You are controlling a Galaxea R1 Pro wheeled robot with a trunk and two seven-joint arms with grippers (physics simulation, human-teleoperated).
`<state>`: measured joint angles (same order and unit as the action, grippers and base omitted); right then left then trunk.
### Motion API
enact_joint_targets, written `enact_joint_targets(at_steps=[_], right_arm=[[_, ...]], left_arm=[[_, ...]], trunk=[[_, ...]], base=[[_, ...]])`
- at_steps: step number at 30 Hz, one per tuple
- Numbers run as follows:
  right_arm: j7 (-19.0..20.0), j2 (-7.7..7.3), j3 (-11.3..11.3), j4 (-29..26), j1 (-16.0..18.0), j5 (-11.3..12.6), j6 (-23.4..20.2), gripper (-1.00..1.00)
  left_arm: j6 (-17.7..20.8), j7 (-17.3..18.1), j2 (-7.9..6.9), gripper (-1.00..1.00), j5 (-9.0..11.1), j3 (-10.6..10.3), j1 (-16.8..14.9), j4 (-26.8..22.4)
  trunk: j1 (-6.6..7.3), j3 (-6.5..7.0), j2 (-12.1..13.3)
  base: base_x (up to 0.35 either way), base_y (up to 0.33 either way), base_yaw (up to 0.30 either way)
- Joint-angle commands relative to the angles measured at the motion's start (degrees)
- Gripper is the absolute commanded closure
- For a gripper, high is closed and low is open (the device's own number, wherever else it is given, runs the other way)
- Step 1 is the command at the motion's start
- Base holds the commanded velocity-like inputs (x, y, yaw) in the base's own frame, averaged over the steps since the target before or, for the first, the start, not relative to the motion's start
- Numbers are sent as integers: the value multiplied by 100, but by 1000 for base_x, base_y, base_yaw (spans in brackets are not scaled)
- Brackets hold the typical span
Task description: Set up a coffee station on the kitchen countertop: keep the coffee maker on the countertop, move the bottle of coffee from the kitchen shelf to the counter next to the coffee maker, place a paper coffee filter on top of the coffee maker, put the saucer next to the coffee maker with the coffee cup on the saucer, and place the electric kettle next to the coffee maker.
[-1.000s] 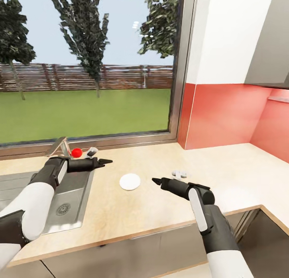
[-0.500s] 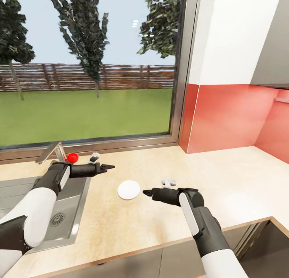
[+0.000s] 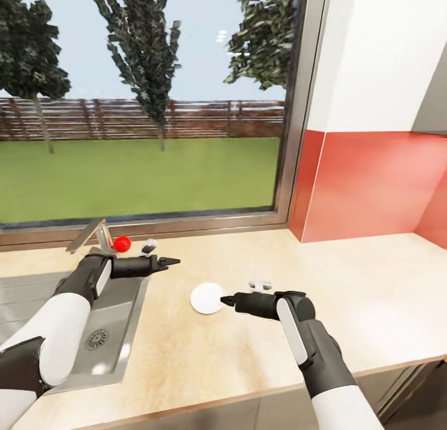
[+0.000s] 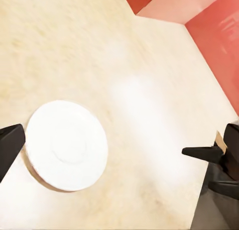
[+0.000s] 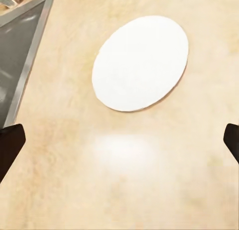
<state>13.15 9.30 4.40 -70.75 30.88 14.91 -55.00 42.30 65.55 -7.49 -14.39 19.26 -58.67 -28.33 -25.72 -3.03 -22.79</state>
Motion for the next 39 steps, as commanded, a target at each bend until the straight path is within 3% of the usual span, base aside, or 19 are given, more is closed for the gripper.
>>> enact_joint_targets(at_steps=[1,17,23,34,36,39], right_arm=[[39,0,-7,-4,6,-37,-22,-100],[39,-16,-9,0,6,-49,-21,-100],[39,-23,-9,0,6,-57,-23,-100],[39,-25,-4,10,6,-58,-21,-100],[39,-22,6,31,6,-58,-20,-100],[39,-6,19,147,6,-48,-15,-100]], left_arm=[[48,46,11,-100,-58,46,33,-4],[38,29,69,-100,-60,48,122,-6],[32,-184,178,-100,-60,49,127,-6],[31,-217,196,-100,-51,106,152,0],[25,-218,196,-100,-19,120,274,-5],[17,-218,196,-100,260,137,426,-2]], trunk=[[-7,-15,-13],[-7,-18,-13],[-7,-18,-13],[-7,-18,-13],[-7,-18,-13],[-7,-18,-13]], base=[[278,0,245],[50,-50,35],[0,-143,0],[0,-7,0],[0,0,0],[0,0,0]])
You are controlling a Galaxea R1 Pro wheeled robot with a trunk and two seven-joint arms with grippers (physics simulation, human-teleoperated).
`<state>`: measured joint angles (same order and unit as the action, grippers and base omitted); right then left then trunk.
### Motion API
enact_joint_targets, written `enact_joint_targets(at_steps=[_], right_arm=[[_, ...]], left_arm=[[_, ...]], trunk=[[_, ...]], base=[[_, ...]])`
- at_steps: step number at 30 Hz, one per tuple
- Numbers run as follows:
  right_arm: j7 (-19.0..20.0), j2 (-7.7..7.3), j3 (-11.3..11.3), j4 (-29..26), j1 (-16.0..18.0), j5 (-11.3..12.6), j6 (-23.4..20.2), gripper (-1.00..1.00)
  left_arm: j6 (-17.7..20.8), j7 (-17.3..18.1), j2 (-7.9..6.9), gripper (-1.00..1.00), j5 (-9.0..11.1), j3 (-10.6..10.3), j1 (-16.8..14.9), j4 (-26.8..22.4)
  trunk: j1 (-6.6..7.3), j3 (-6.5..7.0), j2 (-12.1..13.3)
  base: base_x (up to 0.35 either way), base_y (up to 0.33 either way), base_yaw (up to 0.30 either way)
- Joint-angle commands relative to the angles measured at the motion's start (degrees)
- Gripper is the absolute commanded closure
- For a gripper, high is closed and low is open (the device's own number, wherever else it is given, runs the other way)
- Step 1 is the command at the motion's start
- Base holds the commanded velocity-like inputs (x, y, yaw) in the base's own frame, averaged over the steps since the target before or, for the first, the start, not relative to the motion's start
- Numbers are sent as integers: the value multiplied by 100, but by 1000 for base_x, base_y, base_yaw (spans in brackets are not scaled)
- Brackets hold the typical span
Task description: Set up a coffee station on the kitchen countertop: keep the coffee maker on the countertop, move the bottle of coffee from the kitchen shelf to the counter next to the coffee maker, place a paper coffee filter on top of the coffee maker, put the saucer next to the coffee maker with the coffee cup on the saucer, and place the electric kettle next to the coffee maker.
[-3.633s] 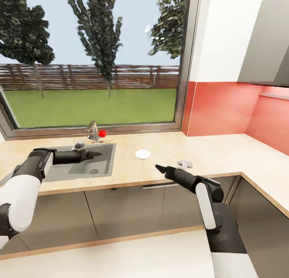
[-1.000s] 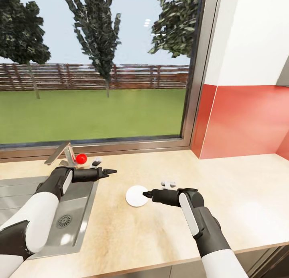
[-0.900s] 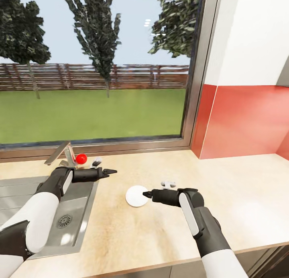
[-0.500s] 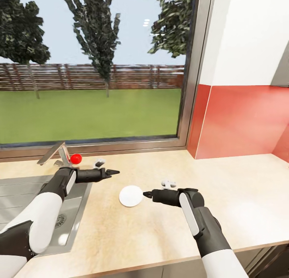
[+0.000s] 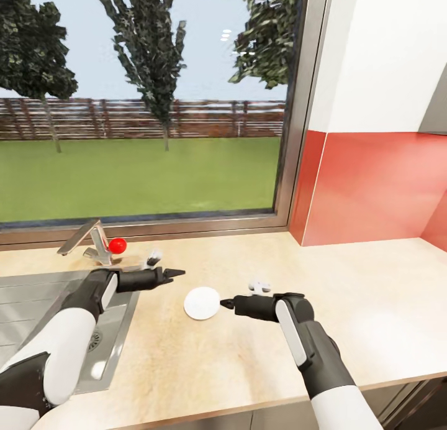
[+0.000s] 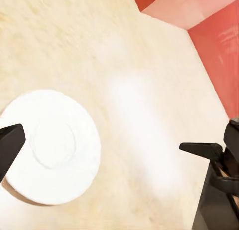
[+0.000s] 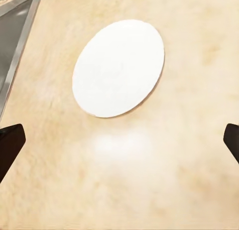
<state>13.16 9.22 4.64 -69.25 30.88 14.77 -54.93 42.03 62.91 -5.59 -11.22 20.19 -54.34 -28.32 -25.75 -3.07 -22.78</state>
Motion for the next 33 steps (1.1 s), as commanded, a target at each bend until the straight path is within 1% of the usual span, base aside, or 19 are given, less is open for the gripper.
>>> enact_joint_targets(at_steps=[1,2,3,6,9,11,16,20,27,33], right_arm=[[39,10,-2,68,6,-31,-20,-100],[40,11,-1,95,6,-28,-20,-100],[44,15,13,199,6,-18,-19,-100],[52,23,25,290,6,-8,-17,-100],[54,20,22,326,6,0,-18,-100],[65,18,25,452,6,12,-12,-100],[74,20,28,616,6,24,-9,-100],[80,20,26,629,6,25,-9,-100],[81,20,27,632,6,26,-9,-100],[81,19,28,632,6,25,-9,-100]], left_arm=[[30,41,6,-100,111,51,137,-5],[15,39,6,-100,155,54,182,-7],[-127,2,6,-100,264,60,299,-7],[-343,-97,6,-100,347,64,363,-7],[-389,-131,24,-100,367,66,375,-7],[-414,-144,49,-100,362,71,379,-7],[-423,-149,53,-100,365,73,380,-7],[-423,-155,57,-100,366,73,380,-7],[-423,-157,58,-100,374,73,380,-7],[-423,-154,58,-100,381,73,385,-7]], trunk=[[-4,-14,-14],[-4,-14,-14],[-4,-14,-14],[-4,-14,-14],[-4,-14,-14],[-4,-14,-14],[-4,-14,-14],[-4,-14,-14],[-4,-14,-14],[-4,-14,-14]], base=[[0,0,0],[0,0,0],[0,0,0],[0,0,0],[0,0,0],[0,0,0],[41,0,0],[159,0,0],[38,0,0],[113,0,0]])
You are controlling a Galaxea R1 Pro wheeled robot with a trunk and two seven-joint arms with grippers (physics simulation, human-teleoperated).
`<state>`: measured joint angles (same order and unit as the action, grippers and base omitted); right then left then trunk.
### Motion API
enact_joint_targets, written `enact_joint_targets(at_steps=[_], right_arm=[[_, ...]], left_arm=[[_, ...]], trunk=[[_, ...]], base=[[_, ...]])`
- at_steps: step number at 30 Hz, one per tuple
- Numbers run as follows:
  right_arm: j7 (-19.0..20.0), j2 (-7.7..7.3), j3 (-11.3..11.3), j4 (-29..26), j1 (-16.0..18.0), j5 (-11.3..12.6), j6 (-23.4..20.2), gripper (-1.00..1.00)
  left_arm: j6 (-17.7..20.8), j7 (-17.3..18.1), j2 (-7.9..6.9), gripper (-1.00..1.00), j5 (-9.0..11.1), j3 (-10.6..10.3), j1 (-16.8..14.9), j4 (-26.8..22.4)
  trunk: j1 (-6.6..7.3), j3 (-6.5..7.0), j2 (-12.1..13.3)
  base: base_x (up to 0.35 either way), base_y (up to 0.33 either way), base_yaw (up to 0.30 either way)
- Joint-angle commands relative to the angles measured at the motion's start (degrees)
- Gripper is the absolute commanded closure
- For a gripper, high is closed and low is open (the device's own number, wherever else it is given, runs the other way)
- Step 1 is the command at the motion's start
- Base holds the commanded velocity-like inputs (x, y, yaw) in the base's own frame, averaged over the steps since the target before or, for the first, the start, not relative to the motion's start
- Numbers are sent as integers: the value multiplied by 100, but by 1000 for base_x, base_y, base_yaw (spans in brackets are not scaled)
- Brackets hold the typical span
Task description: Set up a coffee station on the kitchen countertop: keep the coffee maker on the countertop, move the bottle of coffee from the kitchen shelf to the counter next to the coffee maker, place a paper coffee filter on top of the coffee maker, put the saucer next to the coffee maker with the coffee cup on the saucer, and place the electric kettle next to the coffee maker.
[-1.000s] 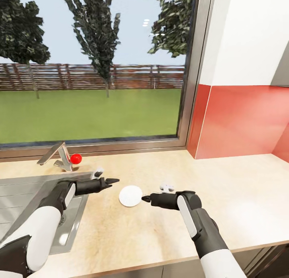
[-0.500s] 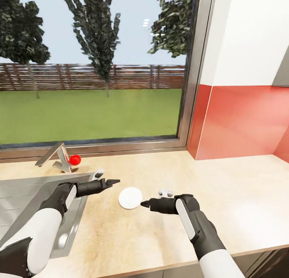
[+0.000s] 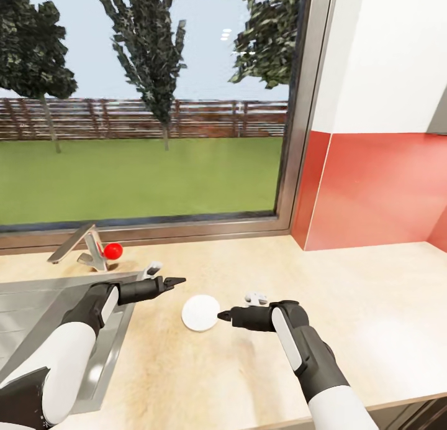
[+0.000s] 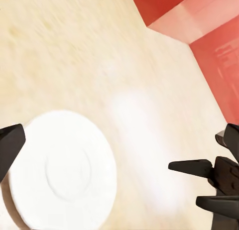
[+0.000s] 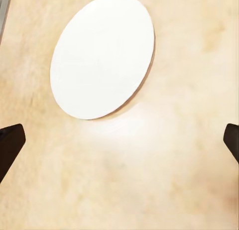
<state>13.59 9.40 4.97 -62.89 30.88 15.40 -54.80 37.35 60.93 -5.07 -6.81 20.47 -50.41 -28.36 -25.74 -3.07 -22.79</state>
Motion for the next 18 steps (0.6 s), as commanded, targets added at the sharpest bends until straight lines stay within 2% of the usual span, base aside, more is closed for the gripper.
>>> enact_joint_targets(at_steps=[1,12,18], right_arm=[[39,1,-5,-4,5,-37,-22,-100],[39,9,-5,-4,5,-37,-22,-100],[39,9,-5,-4,5,-37,-22,-100]], left_arm=[[45,45,6,-100,-59,45,-6,-3],[45,49,6,-100,-54,45,-4,4],[45,49,6,-100,-52,45,-4,6]], trunk=[[-5,-14,-14],[-5,-14,-14],[-5,-14,-14]], base=[[59,0,0],[12,0,0],[101,0,0]])
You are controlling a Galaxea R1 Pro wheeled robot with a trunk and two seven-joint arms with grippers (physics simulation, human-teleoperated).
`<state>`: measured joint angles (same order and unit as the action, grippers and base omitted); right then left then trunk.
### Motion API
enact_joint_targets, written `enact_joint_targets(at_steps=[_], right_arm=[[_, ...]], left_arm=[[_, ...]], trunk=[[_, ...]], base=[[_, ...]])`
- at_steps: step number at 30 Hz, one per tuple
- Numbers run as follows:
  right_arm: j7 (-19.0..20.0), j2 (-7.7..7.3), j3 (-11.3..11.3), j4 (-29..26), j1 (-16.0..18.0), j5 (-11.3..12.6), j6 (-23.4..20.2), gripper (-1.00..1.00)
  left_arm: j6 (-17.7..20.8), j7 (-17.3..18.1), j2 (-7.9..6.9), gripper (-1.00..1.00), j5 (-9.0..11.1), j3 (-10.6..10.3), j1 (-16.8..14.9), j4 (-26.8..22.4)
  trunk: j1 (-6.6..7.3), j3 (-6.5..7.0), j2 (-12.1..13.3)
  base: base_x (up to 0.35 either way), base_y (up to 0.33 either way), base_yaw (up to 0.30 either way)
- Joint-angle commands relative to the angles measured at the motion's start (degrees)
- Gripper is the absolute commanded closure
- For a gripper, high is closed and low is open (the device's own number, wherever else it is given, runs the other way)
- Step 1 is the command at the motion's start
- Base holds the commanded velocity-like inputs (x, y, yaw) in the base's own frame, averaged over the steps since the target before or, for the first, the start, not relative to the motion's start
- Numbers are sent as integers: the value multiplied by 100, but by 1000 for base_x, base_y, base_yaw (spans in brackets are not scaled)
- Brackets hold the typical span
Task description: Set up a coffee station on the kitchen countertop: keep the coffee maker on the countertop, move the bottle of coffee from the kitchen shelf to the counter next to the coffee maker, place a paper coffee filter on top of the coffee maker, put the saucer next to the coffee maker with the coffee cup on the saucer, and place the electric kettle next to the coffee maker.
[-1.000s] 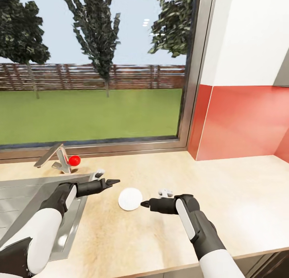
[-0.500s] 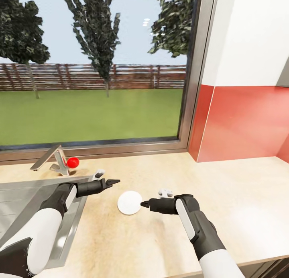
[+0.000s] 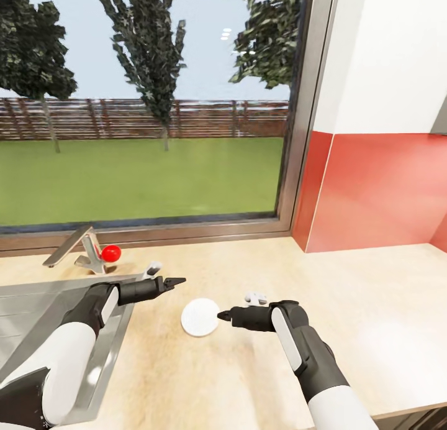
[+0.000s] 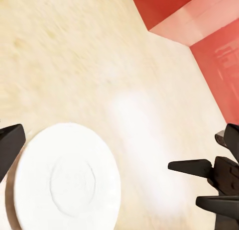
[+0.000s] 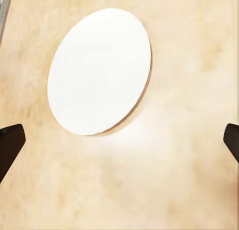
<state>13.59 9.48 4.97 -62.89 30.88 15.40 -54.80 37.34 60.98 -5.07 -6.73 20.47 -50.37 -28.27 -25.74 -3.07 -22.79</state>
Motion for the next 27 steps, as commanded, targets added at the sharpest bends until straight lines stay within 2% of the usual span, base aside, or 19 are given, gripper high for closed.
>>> enact_joint_targets(at_steps=[1,7,21,24,25,27], right_arm=[[39,1,-5,-4,5,-38,-22,-100],[39,1,-5,-4,5,-38,-22,-100],[39,10,4,89,5,-38,-22,-100],[39,10,4,92,5,-38,-22,-100],[39,14,6,92,5,-38,-22,-100],[39,17,9,93,5,-34,-22,-100]], left_arm=[[45,44,6,-100,-59,45,-8,-3],[45,46,6,-100,-57,45,0,8],[29,38,8,-100,-68,50,9,548],[21,38,6,-100,-72,166,10,624],[12,42,1,-100,-73,307,16,638],[-34,40,-1,-100,-74,428,58,642]], trunk=[[-5,-14,-14],[-5,-14,-14],[-5,-14,-14],[-5,-14,-14],[-5,-14,-14],[-5,-14,-14]], base=[[67,0,0],[18,0,0],[0,0,0],[0,0,0],[0,0,0],[0,0,0]])
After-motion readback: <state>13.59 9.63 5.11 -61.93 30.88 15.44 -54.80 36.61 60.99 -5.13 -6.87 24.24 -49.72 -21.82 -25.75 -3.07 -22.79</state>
